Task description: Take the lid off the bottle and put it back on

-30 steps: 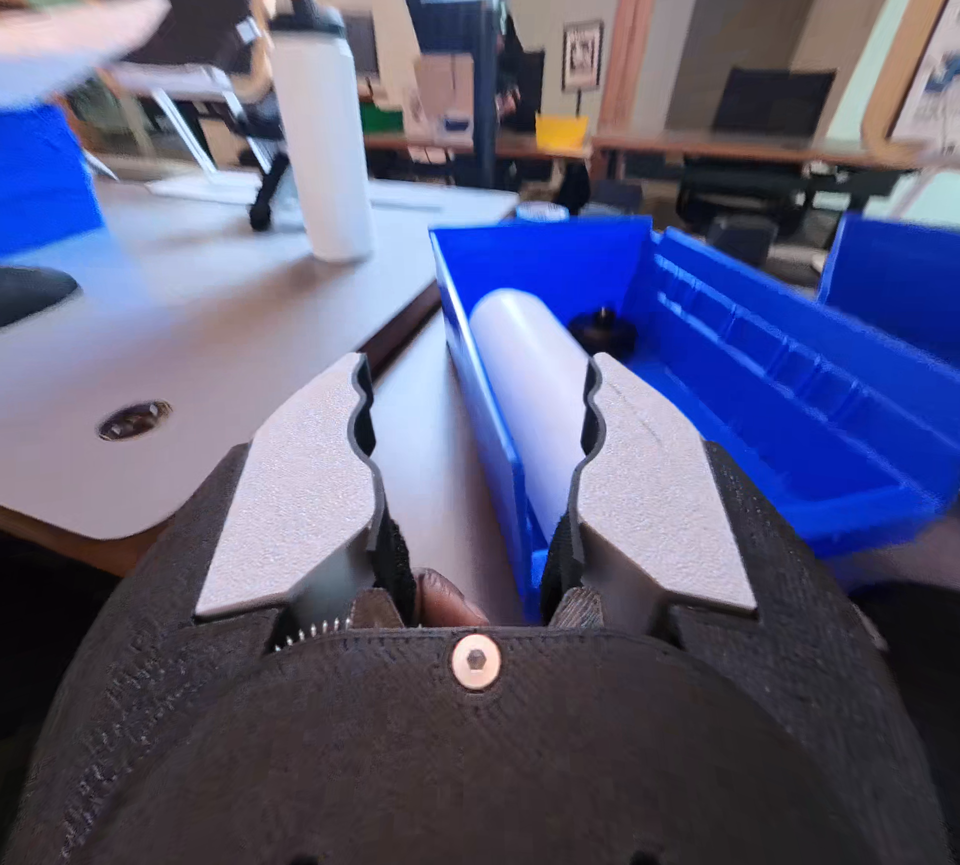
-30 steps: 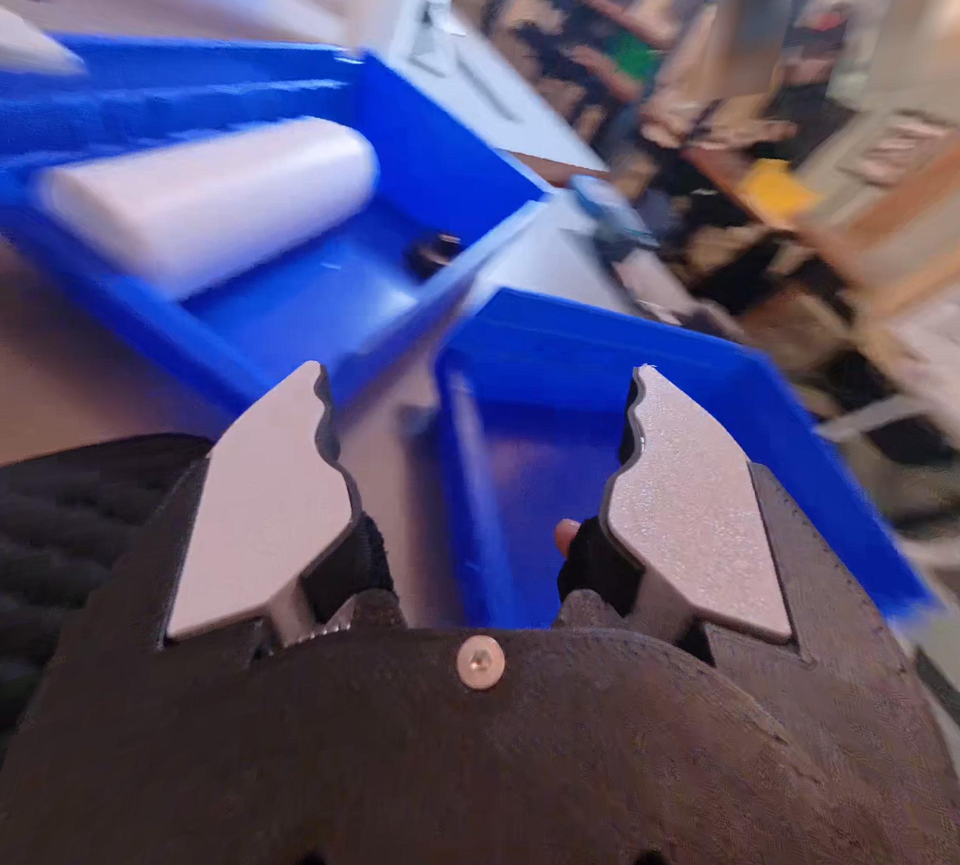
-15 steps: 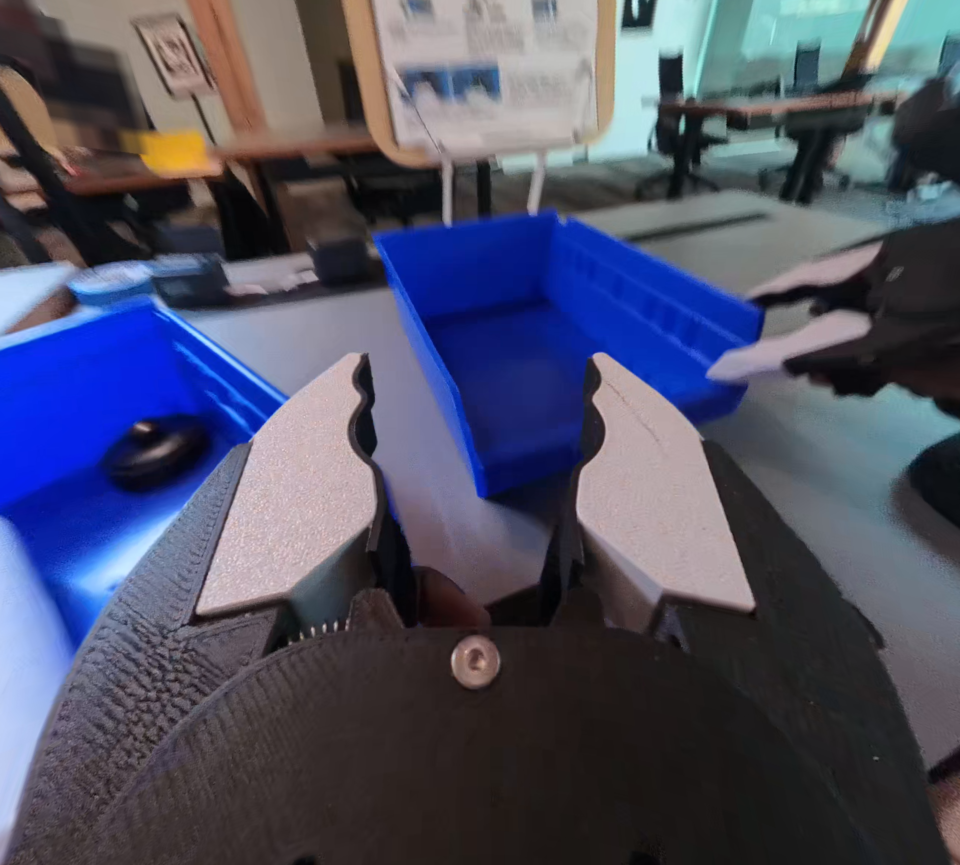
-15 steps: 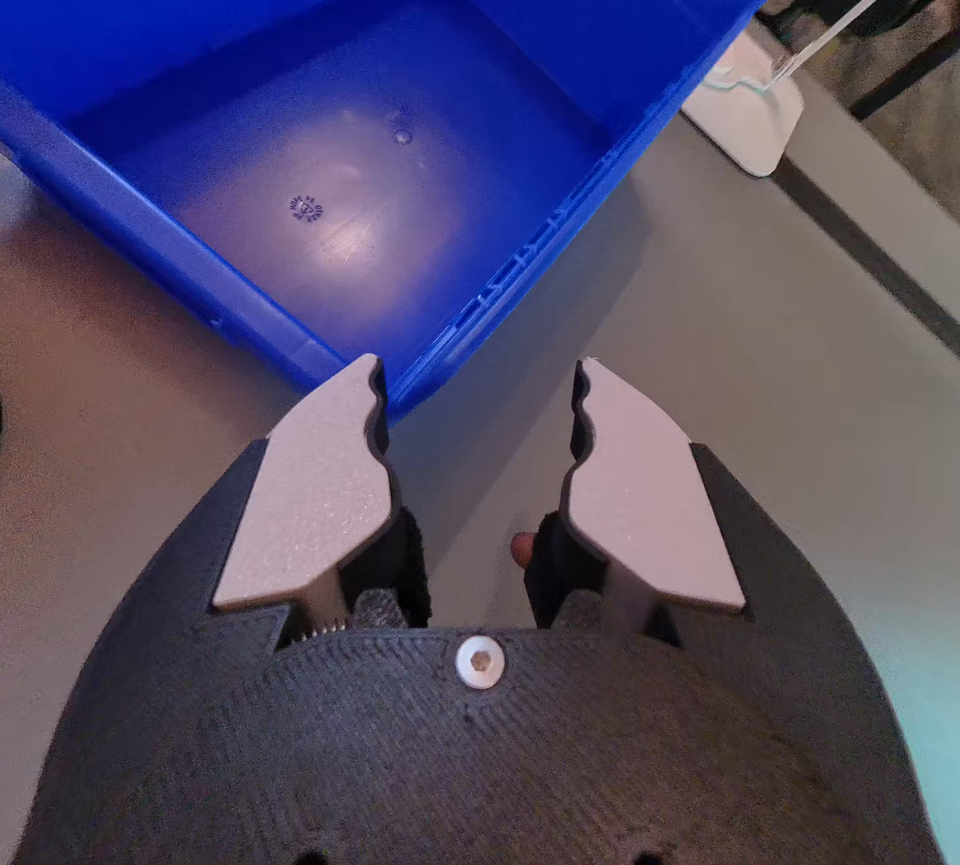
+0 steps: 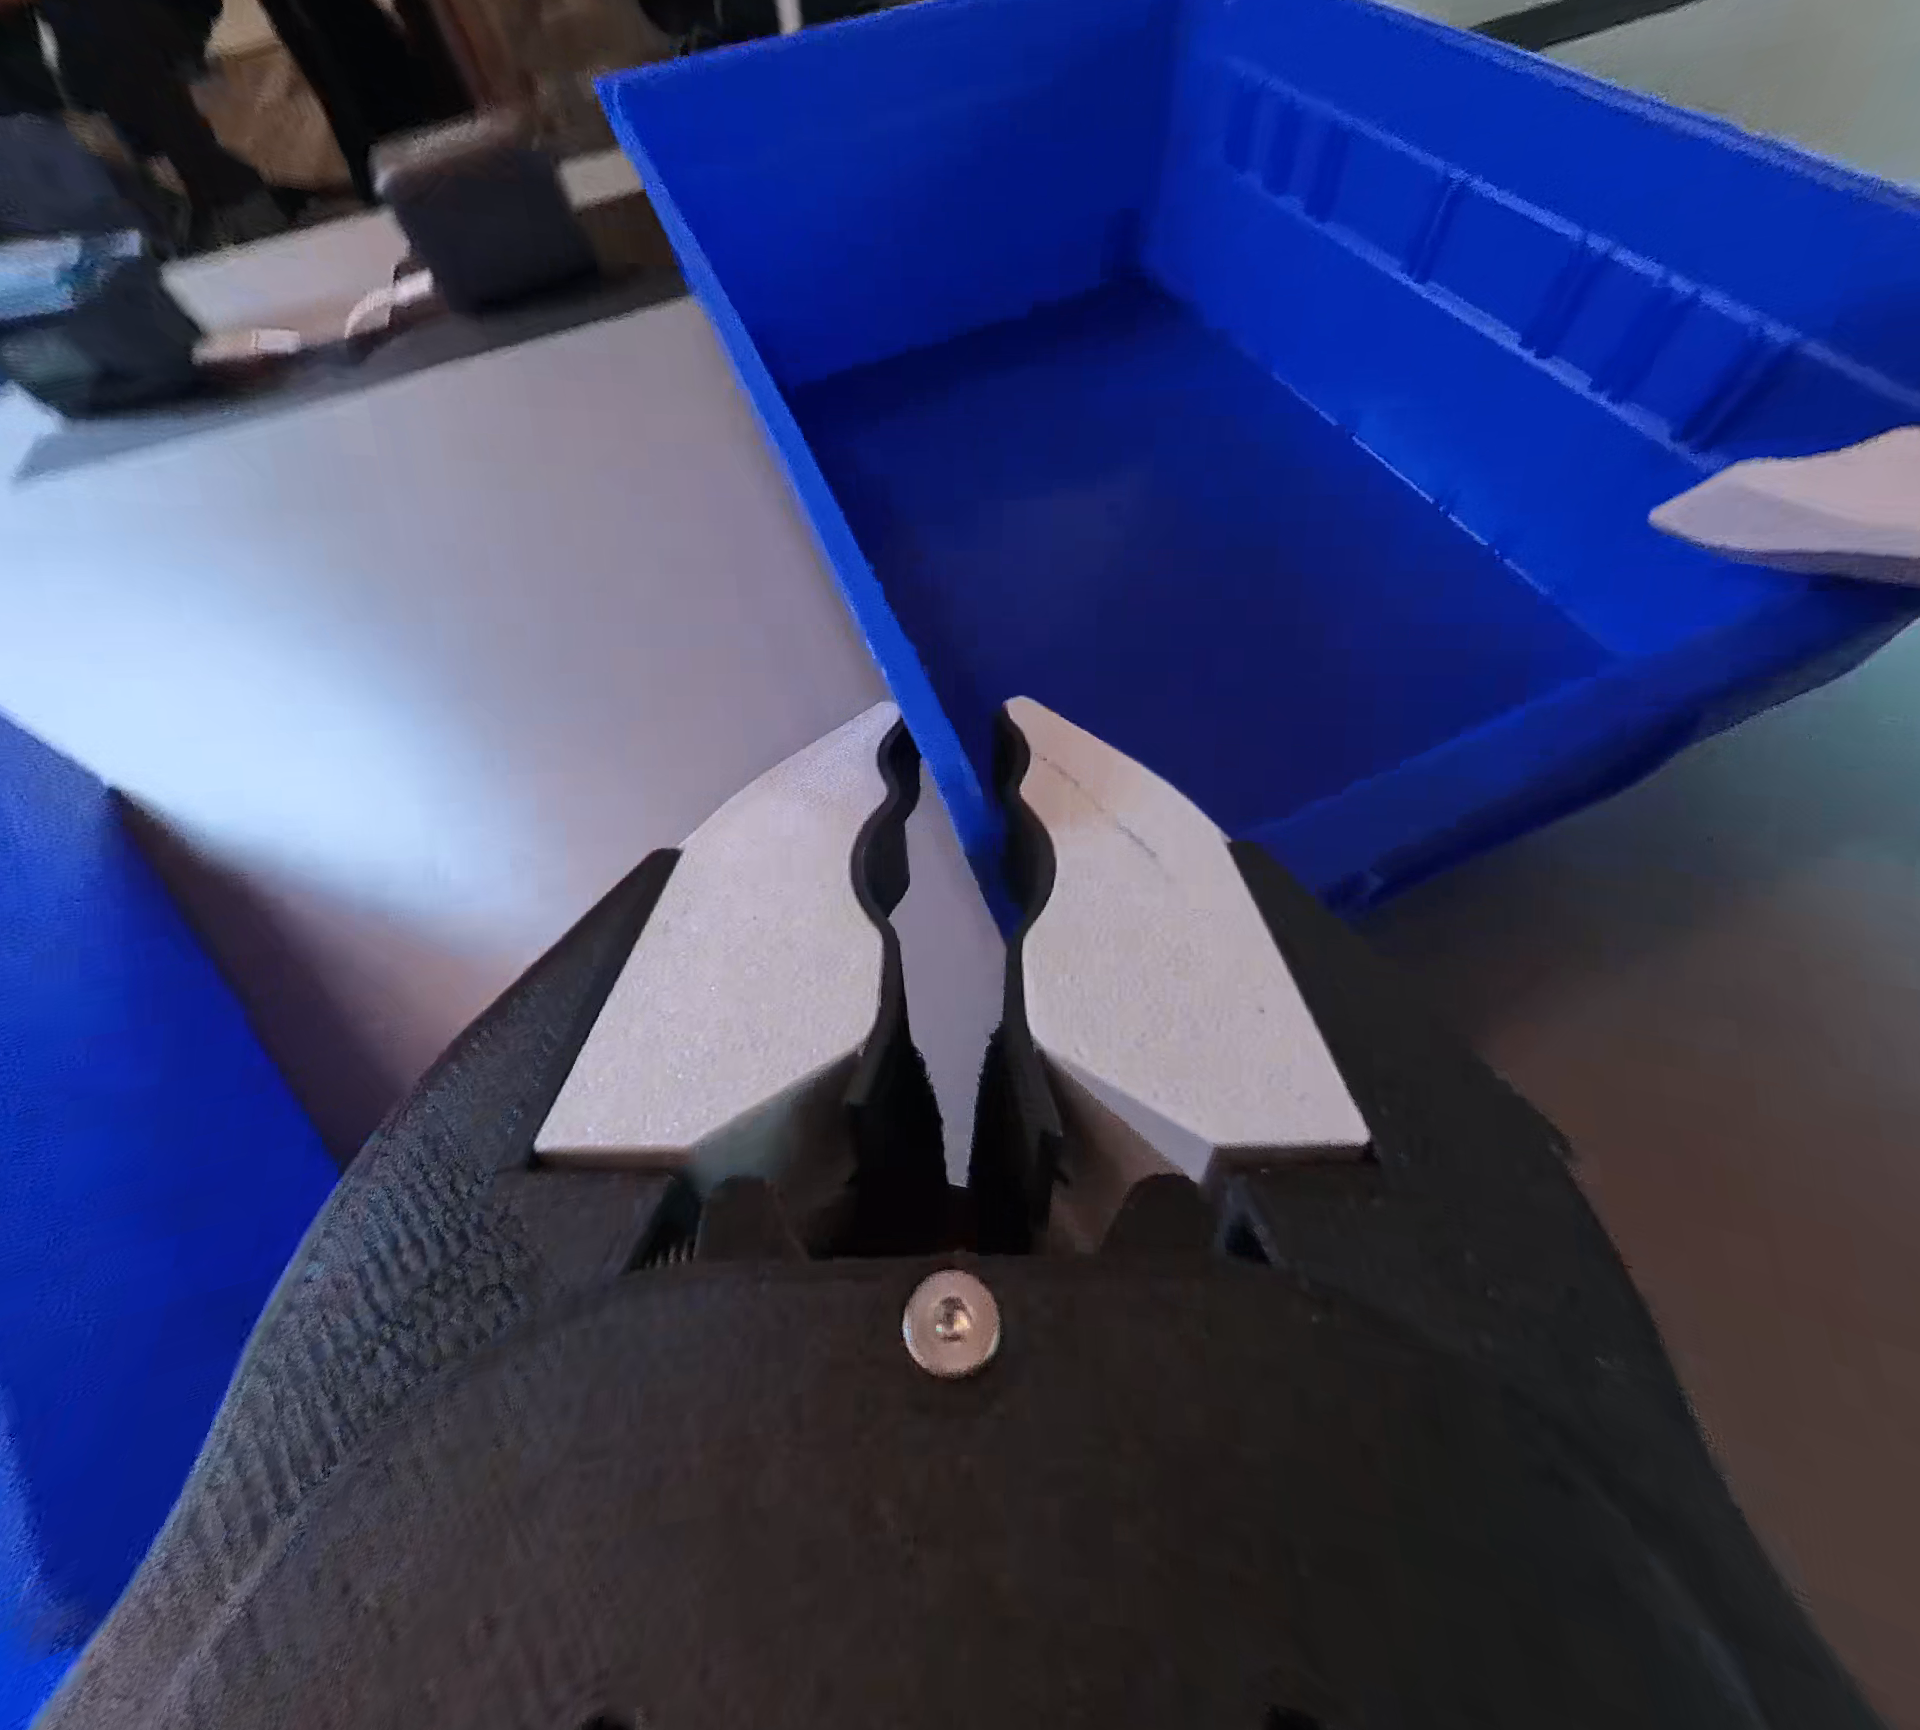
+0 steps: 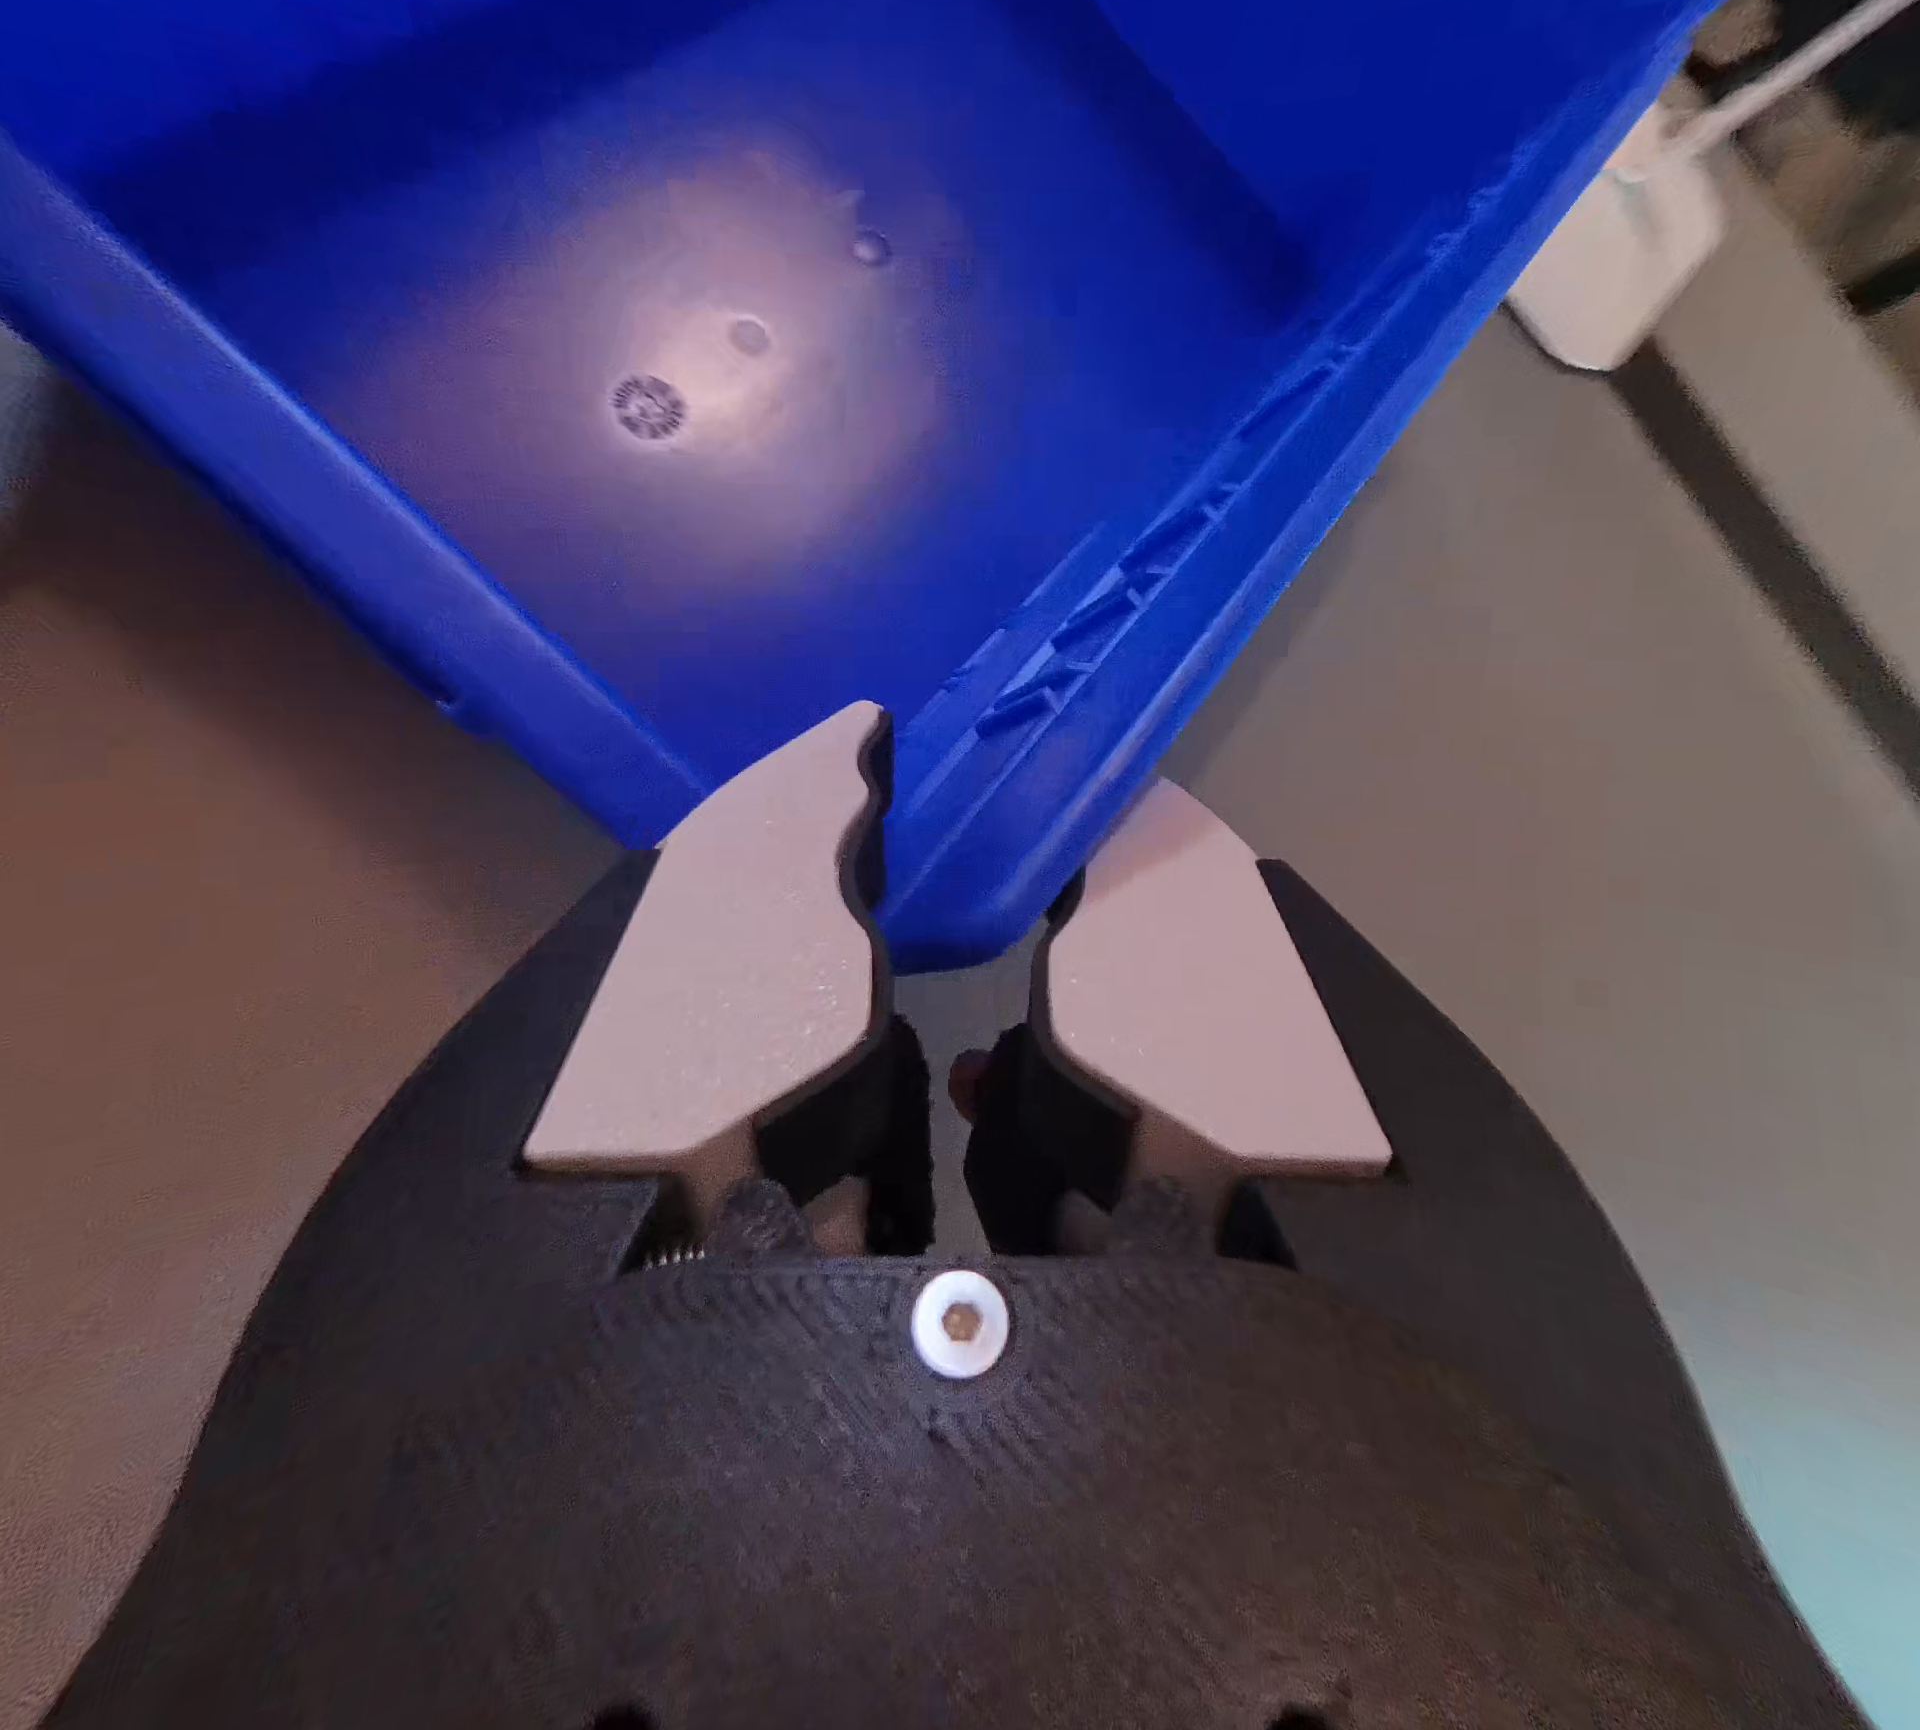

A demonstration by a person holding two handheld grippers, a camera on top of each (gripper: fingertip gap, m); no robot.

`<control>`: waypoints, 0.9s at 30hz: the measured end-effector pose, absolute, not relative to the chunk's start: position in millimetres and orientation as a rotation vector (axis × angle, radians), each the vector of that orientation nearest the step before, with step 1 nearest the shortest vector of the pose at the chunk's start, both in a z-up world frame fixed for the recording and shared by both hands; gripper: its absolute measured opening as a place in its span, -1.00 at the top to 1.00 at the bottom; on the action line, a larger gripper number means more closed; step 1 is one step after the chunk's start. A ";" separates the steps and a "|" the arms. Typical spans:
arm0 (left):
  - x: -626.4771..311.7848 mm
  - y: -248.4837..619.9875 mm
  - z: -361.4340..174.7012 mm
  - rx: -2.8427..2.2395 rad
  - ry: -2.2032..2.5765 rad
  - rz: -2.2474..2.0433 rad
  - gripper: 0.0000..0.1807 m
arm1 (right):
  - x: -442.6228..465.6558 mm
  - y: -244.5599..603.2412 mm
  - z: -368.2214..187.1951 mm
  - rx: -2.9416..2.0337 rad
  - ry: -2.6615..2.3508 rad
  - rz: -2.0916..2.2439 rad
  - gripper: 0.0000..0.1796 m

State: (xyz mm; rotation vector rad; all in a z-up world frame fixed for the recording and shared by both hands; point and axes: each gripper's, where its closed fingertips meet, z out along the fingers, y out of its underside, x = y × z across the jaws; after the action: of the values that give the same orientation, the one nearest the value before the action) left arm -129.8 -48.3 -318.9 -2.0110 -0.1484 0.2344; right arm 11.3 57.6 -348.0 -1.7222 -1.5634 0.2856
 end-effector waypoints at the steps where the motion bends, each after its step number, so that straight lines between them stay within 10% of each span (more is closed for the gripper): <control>1: -119.2 -38.6 -315.0 -2.007 -0.101 0.263 0.86 | 23.1 67.6 -345.7 -1.701 -1.547 0.198 0.75; 27: 209.5 108.4 -333.5 -1.928 0.659 -0.042 0.64 | 372.0 188.6 -345.5 -1.841 -1.165 -0.084 0.83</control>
State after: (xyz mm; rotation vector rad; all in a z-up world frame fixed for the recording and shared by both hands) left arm 209.5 108.4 -333.5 -1.9276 0.6591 -0.0418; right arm 372.0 188.6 -345.5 -1.8408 -1.1648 -0.0840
